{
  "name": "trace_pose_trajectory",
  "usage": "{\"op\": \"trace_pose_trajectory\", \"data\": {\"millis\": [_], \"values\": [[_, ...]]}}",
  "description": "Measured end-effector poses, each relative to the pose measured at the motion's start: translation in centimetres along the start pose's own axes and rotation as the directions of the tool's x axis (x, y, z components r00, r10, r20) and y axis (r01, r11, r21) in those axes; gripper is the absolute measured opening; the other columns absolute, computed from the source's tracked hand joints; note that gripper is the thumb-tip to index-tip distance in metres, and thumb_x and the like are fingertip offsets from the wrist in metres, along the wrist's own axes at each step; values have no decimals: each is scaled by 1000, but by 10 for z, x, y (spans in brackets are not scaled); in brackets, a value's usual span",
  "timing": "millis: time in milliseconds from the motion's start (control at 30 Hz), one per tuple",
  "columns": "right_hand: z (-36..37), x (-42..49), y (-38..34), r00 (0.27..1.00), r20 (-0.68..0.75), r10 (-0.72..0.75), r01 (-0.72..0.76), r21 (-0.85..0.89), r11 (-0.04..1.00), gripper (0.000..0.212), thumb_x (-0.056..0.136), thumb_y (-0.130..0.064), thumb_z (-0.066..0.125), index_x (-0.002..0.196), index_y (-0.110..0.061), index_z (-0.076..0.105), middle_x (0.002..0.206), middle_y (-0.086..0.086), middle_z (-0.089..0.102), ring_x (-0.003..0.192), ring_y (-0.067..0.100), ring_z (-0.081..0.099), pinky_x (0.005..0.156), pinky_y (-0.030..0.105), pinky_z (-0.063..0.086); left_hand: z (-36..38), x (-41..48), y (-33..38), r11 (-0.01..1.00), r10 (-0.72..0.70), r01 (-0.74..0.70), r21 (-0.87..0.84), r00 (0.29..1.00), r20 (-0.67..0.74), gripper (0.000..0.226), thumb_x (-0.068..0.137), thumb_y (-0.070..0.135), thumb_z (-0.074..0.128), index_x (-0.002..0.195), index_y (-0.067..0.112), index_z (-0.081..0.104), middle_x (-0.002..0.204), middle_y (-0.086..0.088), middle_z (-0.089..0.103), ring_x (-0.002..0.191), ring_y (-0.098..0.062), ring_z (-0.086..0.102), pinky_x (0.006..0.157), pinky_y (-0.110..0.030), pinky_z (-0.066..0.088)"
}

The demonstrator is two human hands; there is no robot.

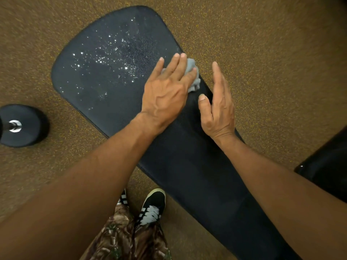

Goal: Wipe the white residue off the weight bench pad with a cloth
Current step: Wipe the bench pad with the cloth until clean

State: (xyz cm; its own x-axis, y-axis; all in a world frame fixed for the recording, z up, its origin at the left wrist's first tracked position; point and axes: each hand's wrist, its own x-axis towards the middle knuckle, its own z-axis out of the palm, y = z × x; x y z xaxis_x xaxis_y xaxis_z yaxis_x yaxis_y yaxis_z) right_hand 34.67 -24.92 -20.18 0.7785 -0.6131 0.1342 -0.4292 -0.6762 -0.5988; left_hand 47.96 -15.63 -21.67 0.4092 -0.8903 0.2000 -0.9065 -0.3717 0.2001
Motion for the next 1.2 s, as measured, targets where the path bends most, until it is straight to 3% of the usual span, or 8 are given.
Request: {"op": "trace_pose_trajectory", "data": {"millis": [200,433,567,667,900,1000,1100,1200], "values": [[-1,-1,-1,1000,-10,27,-27,-11,1000,73,99,-43,37,155,2,24,160,16,32,149,25,31,117,45,32,-18,-20,-29,966,252,-252,62,968,13,43,99,22,48,140,18,58,146,-18,55,134,-34,54,114,-60,32],[0,-1,-2,999,-14,36,-36,0,999,73,98,-43,37,155,2,24,160,18,32,149,26,31,118,45,31,-11,25,-13,999,18,-23,39,993,117,41,104,26,43,141,16,56,156,-17,43,145,-35,40,120,-57,21],[0,-1,-2,999,-10,35,-35,-2,999,75,98,-46,35,155,2,24,160,18,31,150,27,29,118,46,31,-14,7,-4,989,149,-150,4,983,104,42,101,28,39,133,15,64,146,-16,56,136,-33,52,113,-59,35],[0,0,-2,999,-11,35,-35,-12,999,75,98,-46,35,155,2,24,161,18,30,150,27,29,118,45,30,-21,-5,-22,975,211,-217,42,972,105,41,101,27,43,137,18,60,147,-14,55,137,-33,52,114,-61,31],[2,0,-1,999,-15,40,-39,2,999,76,98,-45,38,154,3,23,161,18,30,151,27,28,119,45,29,-19,33,2,998,-54,45,49,979,198,42,106,28,39,146,21,50,162,-10,36,152,-30,28,122,-57,13],[2,-1,0,999,-26,33,-33,1,999,77,97,-46,37,154,5,24,160,19,31,150,28,28,119,46,31,-13,29,14,999,31,-32,-1,972,235,45,106,29,33,147,17,49,162,-10,36,152,-28,27,123,-55,14],[2,-1,0,999,-22,39,-39,1,999,77,98,-46,38,155,3,23,161,18,30,150,28,29,118,46,31,-23,13,-2,977,209,-213,1,959,192,46,97,28,37,133,16,64,145,-14,57,138,-33,51,116,-58,31],[2,-1,0,998,-27,49,-50,-7,999,77,98,-47,39,155,2,21,161,17,30,150,28,30,117,48,32,-29,11,-33,981,180,-191,42,965,190,46,99,25,40,140,18,58,150,-13,52,141,-34,47,119,-58,23]]}}
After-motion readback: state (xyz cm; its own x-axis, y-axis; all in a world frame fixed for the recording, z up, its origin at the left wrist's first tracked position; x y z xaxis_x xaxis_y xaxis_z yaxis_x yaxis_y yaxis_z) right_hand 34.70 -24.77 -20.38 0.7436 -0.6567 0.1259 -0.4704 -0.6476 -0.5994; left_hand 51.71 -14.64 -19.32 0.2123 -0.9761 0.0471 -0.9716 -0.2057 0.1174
